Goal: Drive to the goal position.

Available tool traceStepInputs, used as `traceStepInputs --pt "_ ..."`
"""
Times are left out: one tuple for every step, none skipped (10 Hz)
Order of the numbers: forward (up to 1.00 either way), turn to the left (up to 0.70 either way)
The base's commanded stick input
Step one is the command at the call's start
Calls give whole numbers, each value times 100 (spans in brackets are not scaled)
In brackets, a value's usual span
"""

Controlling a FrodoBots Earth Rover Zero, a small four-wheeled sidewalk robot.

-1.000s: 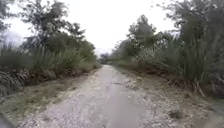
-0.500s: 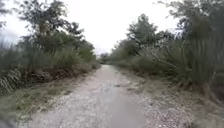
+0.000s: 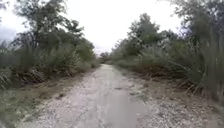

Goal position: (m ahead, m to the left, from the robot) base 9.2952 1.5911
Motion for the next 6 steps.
traceStepInputs --pt "50 0" --pt "50 0" --pt "50 0" --pt "50 0" --pt "50 0" --pt "50 0"
